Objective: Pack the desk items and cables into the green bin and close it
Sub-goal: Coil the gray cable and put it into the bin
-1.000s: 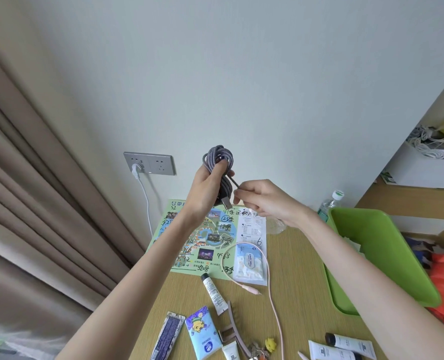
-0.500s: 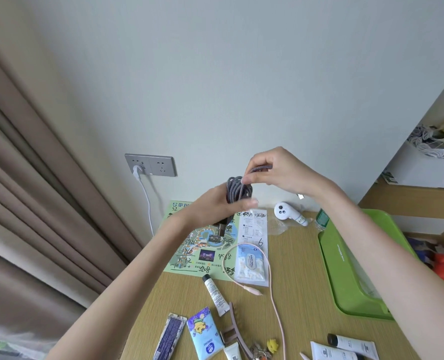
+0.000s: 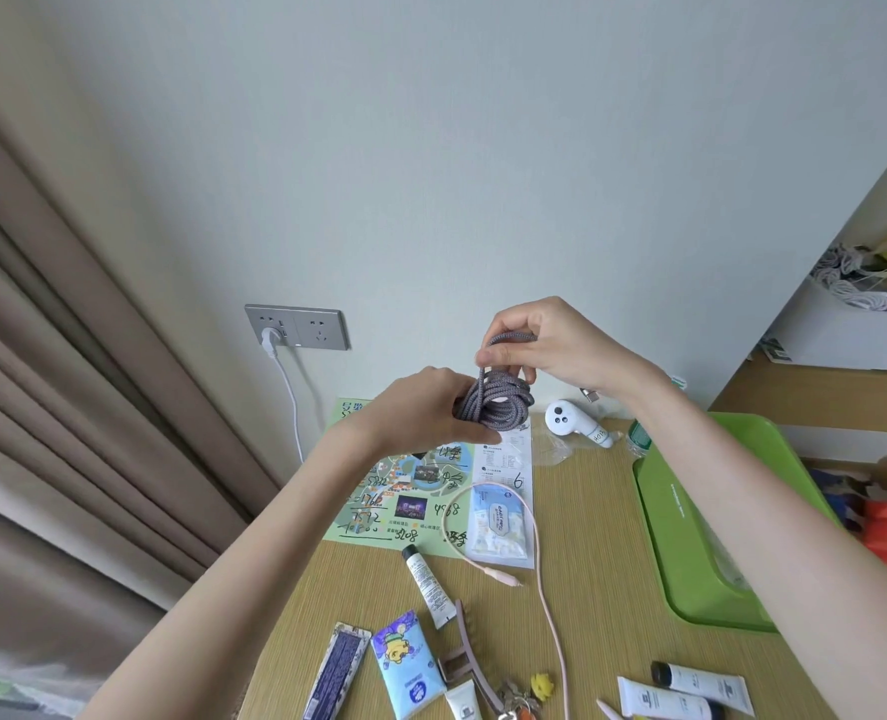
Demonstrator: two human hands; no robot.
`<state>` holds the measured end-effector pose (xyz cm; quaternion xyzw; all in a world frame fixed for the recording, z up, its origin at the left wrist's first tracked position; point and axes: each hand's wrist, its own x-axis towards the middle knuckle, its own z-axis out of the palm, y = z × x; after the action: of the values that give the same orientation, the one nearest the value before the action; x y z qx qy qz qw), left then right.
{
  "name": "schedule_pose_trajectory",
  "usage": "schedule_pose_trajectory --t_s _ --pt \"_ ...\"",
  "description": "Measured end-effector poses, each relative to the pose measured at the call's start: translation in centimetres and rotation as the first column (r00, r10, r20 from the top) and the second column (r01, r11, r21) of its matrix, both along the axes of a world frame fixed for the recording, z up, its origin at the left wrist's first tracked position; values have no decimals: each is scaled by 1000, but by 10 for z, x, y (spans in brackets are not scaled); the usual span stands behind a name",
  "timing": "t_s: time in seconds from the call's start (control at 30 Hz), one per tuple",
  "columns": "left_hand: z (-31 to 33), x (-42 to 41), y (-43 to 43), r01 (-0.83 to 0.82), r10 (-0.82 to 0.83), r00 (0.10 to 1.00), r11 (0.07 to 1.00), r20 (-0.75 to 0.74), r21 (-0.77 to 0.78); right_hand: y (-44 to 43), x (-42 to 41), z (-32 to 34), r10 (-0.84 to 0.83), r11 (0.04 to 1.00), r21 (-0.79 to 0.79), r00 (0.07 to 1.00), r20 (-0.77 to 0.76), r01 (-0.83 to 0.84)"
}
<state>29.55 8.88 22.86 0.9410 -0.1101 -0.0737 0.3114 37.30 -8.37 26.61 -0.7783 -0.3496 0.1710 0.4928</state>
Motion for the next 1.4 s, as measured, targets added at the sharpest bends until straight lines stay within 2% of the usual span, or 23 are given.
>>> schedule_pose_trajectory --t_s 0.13,0.23,0.3,0.4,0.67,0.83,1.07,1.1,1.17,1.23,1.3,1.4 --pt "14 -4 -3 108 -119 992 965 -29 -241 -3 6 -6 4 996 88 978 -207 15" --pt "25 -8 -3 127 -146 989 910 -18 -394 -4 8 -19 -39 995 81 962 -270 63" --pt "32 -9 -4 130 -152 988 877 -10 -463 -4 6 -27 12 1000 17 948 -317 -7" --pt "38 -8 -5 104 -117 993 843 10 -527 -3 -4 -32 134 990 19 915 -380 -137" --pt "27 0 17 -150 148 988 865 -42 -479 -1 -15 -28 124 986 -93 985 -120 -136" --pt "9 10 25 -261 255 965 920 -59 -293 -2 -17 -33 73 970 -235 997 7 -69" --pt "-13 15 12 -320 371 927 863 58 -391 -6 -25 -39 13 951 -306 987 160 37" --pt "-16 15 11 -333 393 917 847 66 -414 -8 -26 -39 -25 959 -273 985 168 71" --pt "-21 13 8 -347 425 901 825 85 -446 -13 -27 -38 -141 982 -108 983 117 154" --pt "-22 12 5 -333 415 907 817 77 -471 -18 -29 -37 -234 963 128 971 -44 238" --pt "-21 10 -1 -289 351 936 808 25 -513 -22 -32 -37 -248 894 313 936 -250 321" --pt "-18 7 -10 -249 300 954 792 -1 -557 -26 -35 -43 -158 781 453 837 -523 430"
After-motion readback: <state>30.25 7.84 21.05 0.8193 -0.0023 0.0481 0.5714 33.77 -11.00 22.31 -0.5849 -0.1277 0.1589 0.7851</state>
